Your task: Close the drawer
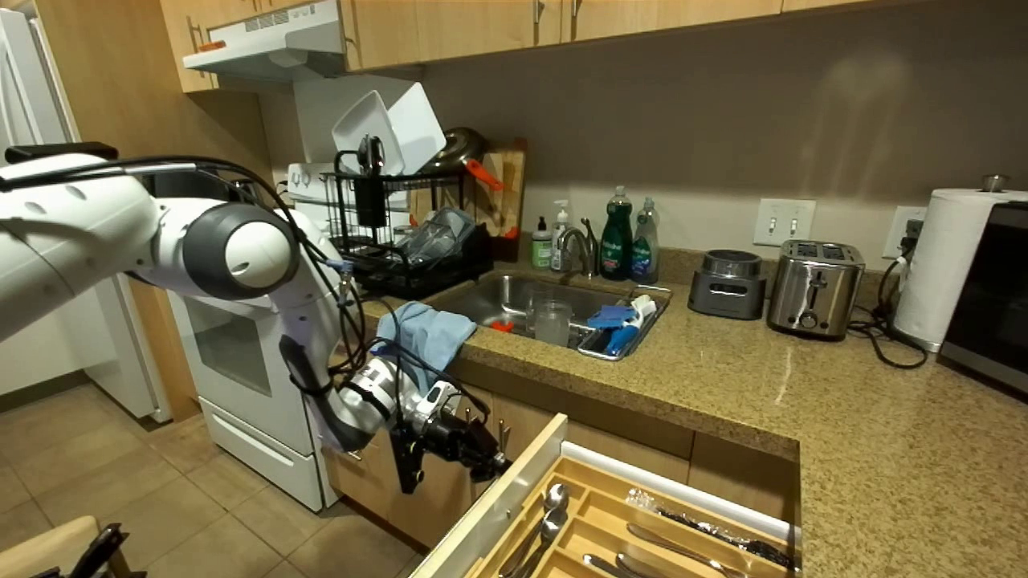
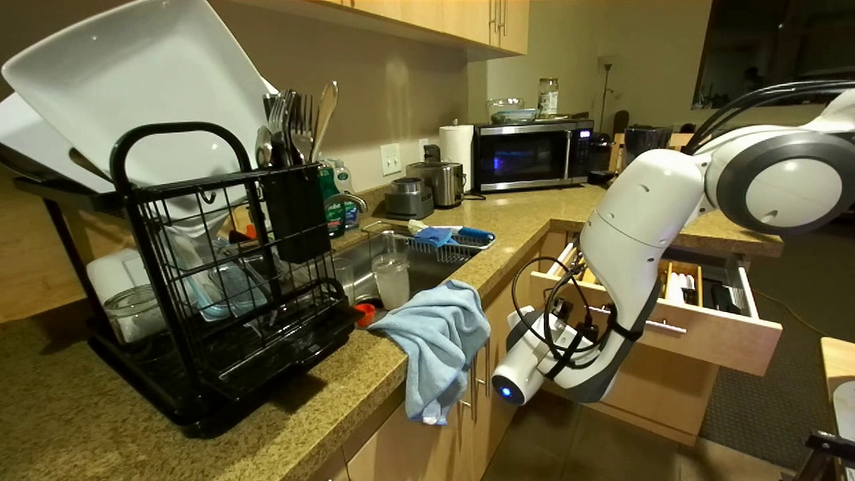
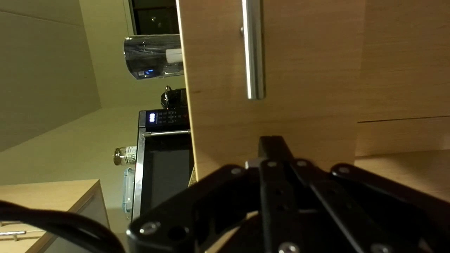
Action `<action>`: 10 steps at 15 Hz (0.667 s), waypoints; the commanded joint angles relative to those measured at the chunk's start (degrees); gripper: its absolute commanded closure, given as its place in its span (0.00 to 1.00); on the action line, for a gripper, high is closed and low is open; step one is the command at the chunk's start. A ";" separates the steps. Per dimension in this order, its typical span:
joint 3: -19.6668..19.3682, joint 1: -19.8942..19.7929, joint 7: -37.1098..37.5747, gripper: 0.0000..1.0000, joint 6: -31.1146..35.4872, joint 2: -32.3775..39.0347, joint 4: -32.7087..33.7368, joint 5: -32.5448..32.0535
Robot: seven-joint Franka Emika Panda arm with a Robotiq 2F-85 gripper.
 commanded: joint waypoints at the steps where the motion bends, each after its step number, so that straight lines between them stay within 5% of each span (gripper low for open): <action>1: 0.00 -1.89 1.06 1.00 -1.06 -0.98 -0.45 -0.78; 10: -0.60 -3.29 0.88 1.00 -1.32 -0.72 0.75 -0.45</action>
